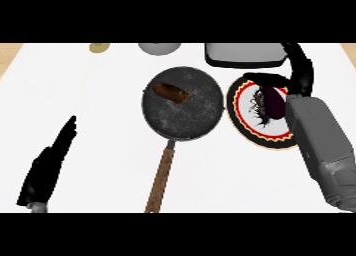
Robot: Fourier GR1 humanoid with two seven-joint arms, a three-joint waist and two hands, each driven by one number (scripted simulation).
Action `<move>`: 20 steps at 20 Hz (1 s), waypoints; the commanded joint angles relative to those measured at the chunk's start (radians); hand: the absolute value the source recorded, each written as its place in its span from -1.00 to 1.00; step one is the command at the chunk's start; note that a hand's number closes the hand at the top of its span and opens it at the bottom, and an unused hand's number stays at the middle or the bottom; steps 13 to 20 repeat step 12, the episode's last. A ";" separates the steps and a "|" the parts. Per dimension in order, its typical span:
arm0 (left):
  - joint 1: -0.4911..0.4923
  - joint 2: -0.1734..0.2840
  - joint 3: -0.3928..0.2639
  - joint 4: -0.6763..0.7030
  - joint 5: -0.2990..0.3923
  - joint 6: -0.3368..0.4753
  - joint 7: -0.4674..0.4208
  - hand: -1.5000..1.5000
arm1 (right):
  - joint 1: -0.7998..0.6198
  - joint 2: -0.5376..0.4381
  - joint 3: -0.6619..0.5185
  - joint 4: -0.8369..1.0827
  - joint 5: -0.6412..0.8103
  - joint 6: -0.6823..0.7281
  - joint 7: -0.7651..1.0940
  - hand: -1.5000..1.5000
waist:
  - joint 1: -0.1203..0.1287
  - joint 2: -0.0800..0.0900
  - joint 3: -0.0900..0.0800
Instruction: Pick the sweet potato from the plate and place it in the pan
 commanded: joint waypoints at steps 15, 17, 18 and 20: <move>0.008 -0.002 0.058 -0.071 -0.004 -0.052 0.045 0.00 | 0.294 -0.258 -0.021 -0.314 -0.119 0.343 0.067 -1.00 | -0.004 -0.002 0.000; 0.008 -0.002 0.058 -0.071 -0.004 -0.052 0.045 0.00 | 0.294 -0.258 -0.021 -0.314 -0.119 0.343 0.067 -1.00 | -0.004 -0.002 0.000; 0.008 -0.002 0.058 -0.071 -0.004 -0.052 0.045 0.00 | 0.294 -0.258 -0.021 -0.314 -0.119 0.343 0.067 -1.00 | -0.004 -0.002 0.000; 0.008 -0.002 0.058 -0.071 -0.004 -0.052 0.045 0.00 | 0.294 -0.258 -0.021 -0.314 -0.119 0.343 0.067 -1.00 | -0.004 -0.002 0.000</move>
